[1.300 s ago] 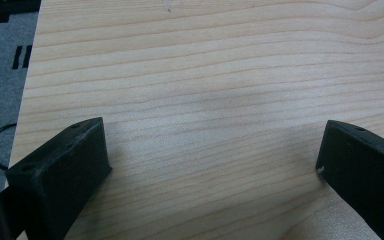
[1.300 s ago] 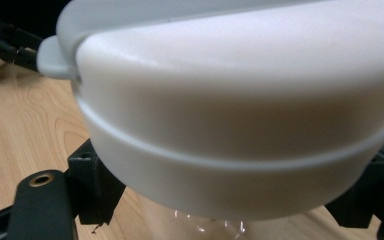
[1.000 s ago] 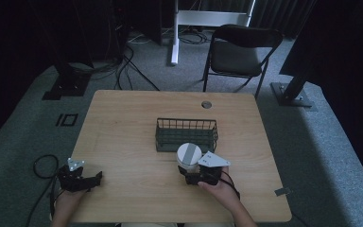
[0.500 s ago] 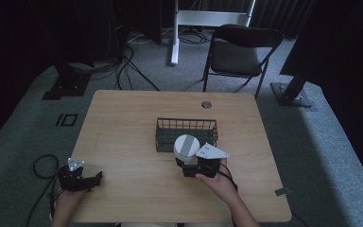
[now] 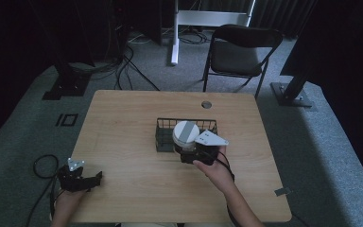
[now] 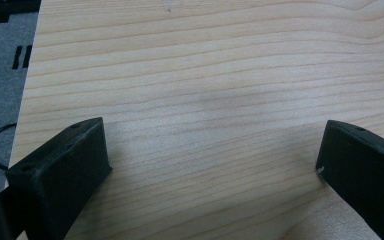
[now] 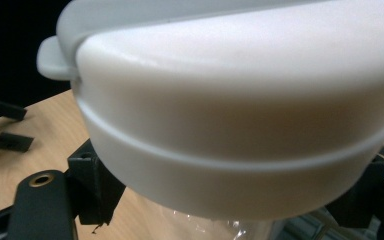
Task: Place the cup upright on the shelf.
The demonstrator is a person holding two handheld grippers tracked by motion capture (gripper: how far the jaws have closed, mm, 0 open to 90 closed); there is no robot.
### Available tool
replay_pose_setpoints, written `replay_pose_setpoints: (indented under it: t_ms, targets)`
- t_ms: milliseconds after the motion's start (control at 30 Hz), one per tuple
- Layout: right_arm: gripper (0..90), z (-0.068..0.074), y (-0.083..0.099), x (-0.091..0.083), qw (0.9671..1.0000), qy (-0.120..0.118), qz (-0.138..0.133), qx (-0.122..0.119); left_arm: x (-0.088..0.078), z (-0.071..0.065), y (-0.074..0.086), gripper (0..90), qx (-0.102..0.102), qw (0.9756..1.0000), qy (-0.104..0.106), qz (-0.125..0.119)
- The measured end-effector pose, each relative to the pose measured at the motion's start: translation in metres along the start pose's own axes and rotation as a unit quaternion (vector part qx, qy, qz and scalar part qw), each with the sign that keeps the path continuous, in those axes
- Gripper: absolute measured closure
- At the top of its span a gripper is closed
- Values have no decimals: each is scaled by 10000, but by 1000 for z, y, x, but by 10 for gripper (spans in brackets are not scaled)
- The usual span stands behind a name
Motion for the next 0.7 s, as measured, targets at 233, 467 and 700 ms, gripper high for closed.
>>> replay_pose_setpoints:
  t_ms: [233,467,700]
  targets:
    - [183,-13,-14,5,9994,315,-107,93,0,0,0,6,-2,10000,2,0]
    - [183,-27,-26,11,9974,675,-192,160,0,0,0,6,-1,10000,2,1]
    - [183,-43,-31,16,9918,1168,-281,432,0,0,0,6,1,10000,4,4]
Point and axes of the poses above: each handheld gripper's, and its own axes: x roughly forward along the jaws, y roughly out of its underside, z roughly to its left, the point moved 8 cm from there along x, roughly forward along the jaws, and after that the axes turned 8 degrees about x, right-handed, at the moved point
